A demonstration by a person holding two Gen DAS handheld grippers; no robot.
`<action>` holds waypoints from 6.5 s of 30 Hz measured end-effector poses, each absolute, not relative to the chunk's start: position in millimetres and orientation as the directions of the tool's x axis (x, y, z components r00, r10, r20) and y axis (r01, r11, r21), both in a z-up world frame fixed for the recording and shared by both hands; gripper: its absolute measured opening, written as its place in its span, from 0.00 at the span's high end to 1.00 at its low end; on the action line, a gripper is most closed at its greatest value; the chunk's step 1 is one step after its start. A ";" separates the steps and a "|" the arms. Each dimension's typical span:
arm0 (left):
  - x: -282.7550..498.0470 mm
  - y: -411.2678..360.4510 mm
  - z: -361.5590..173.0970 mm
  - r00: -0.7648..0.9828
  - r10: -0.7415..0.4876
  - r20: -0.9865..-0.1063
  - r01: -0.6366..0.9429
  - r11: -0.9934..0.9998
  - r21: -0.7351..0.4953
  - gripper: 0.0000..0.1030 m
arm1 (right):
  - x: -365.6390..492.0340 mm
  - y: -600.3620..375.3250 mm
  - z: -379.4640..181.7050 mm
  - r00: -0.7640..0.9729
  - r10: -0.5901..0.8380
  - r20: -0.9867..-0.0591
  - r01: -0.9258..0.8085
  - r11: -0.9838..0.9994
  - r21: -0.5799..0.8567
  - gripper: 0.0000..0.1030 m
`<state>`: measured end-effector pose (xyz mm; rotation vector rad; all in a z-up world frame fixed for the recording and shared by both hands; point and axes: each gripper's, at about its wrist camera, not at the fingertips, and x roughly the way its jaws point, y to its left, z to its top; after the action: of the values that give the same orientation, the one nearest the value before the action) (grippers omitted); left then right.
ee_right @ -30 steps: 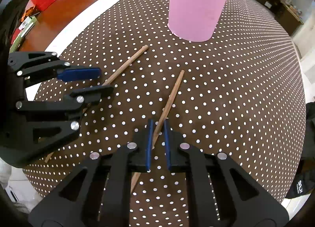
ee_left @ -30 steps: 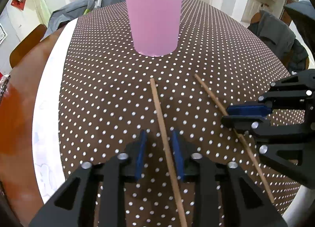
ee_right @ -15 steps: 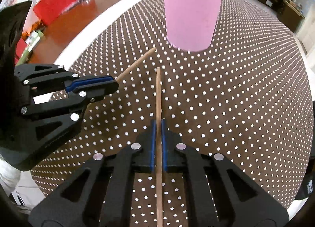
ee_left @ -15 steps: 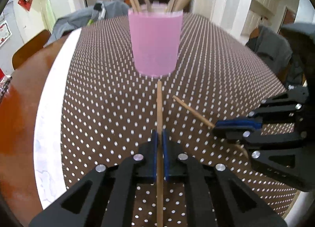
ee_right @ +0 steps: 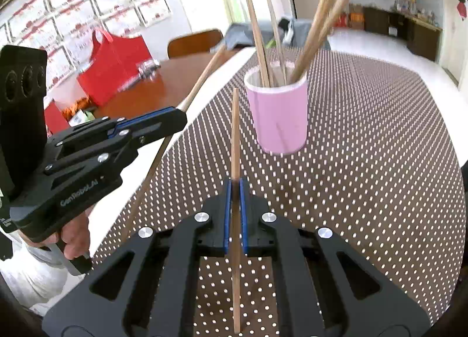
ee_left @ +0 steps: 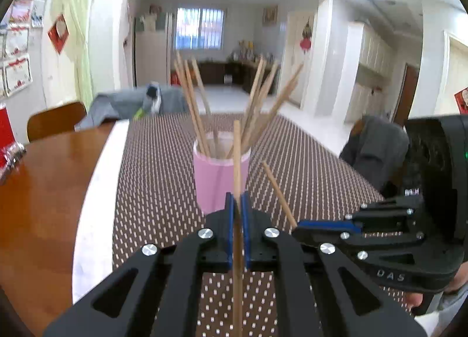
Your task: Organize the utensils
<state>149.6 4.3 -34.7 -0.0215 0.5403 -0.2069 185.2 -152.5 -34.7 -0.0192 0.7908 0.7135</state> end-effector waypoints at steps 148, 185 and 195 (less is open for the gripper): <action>90.8 6.4 26.1 0.959 0.018 -0.281 0.012 0.994 0.106 0.39 | 84.8 -195.4 30.7 0.935 0.290 -0.203 -0.262 0.953 0.155 0.17; 35.9 -0.4 21.4 0.990 -0.001 -0.144 0.005 1.000 0.024 0.26 | 29.2 -188.7 17.8 0.976 0.188 -0.115 -0.187 0.982 0.015 0.10; 36.9 1.2 16.8 0.991 0.012 -0.136 -0.010 1.000 0.018 0.26 | 30.6 -187.5 15.7 0.974 0.191 -0.126 -0.191 0.982 0.014 0.10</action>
<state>36.9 1.2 16.8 0.0178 0.1367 0.0109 30.6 -187.5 15.7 0.0021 0.1269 0.1927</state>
